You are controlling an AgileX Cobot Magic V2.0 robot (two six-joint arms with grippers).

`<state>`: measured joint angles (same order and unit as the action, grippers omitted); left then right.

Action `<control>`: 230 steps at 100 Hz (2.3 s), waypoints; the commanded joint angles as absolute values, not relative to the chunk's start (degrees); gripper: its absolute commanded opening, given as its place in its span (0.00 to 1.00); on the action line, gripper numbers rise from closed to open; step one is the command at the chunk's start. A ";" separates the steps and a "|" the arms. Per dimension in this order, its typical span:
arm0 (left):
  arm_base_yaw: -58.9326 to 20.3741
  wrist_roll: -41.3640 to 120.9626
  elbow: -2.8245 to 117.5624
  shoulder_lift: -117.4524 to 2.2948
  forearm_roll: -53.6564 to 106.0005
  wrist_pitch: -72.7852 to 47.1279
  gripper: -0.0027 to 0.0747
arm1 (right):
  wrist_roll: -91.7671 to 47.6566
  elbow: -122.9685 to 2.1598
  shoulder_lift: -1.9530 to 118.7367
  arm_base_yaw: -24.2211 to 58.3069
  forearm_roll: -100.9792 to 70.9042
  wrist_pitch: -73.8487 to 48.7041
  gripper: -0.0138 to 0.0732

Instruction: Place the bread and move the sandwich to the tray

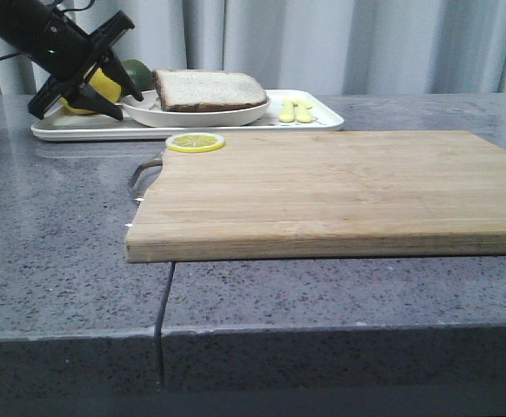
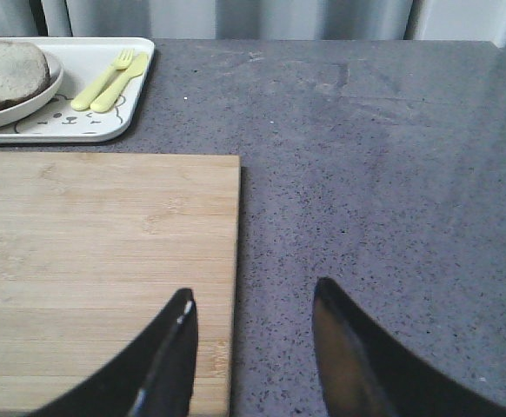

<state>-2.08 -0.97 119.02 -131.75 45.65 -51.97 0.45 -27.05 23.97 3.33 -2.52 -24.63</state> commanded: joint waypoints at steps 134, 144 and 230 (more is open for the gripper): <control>1.71 20.30 105.62 -89.12 42.61 -47.03 0.38 | 0.46 -28.68 24.11 2.89 -1.77 -20.30 0.54; 1.71 23.49 95.37 -82.23 42.61 -41.51 0.38 | 0.46 -28.68 24.11 2.89 -1.77 -20.30 0.54; 1.71 29.26 23.22 -10.49 42.61 -11.18 0.21 | 0.00 -28.68 23.58 2.89 -1.77 -15.09 0.54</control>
<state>1.77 29.14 24.56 -13.64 41.25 -15.18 0.45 -27.05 23.42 3.33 -2.30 -19.98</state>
